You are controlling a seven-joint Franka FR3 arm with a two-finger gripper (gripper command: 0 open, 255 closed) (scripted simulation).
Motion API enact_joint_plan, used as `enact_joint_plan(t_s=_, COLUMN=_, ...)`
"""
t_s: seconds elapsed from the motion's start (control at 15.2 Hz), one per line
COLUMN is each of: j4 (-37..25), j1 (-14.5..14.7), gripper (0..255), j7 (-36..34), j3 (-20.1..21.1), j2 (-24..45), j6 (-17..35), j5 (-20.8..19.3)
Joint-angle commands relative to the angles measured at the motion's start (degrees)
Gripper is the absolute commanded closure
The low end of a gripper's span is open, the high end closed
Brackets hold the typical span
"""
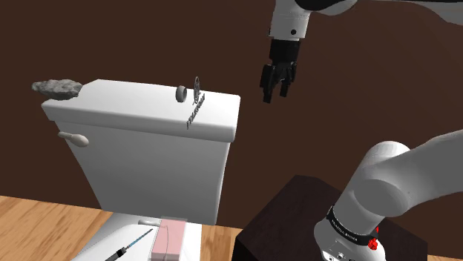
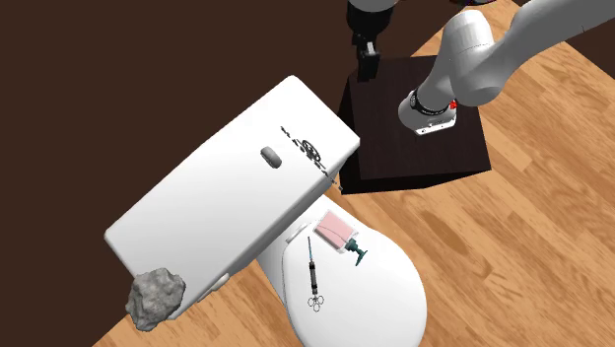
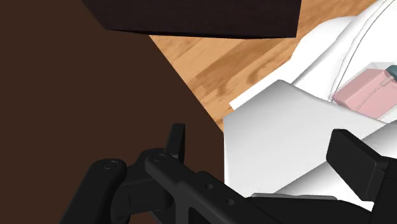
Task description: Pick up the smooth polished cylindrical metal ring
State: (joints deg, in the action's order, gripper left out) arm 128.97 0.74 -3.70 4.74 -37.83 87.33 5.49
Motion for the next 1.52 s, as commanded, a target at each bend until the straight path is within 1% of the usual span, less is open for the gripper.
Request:
enact_joint_plan(t_s=0.0, j4=-2.2, j1=0.5, gripper=0, j7=-1.0, j3=1.3, j2=3.4, j6=1.9, j5=1.0)
enact_joint_plan(t_s=0.33, j4=-9.3, j1=1.7, gripper=0, j7=-3.8, j3=4.5, j2=12.0, j6=5.2, j5=2.4)
enact_joint_plan(t_s=0.66, j4=-17.9, j1=2.7, gripper=0, j7=-6.7, j3=7.6, j2=21.0, j6=7.4, j5=2.6)
enact_joint_plan(t_s=0.99, j4=-28.3, j1=4.0, gripper=0, j7=-10.0, j3=10.5, j2=30.6, j6=8.2, j5=1.4)
enact_joint_plan(t_s=1.25, j4=-38.3, j1=5.5, gripper=0, j7=-12.8, j3=12.5, j2=38.8, j6=7.7, j5=-0.6)
enact_joint_plan(t_s=1.32, j4=-39.7, j1=5.8, gripper=0, j7=-13.2, j3=12.7, j2=40.0, j6=7.6, j5=-0.9)
enact_joint_plan(t_s=1.45, j4=-37.7, j1=5.8, gripper=0, j7=-13.0, j3=12.7, j2=39.6, j6=9.2, j5=-0.8)
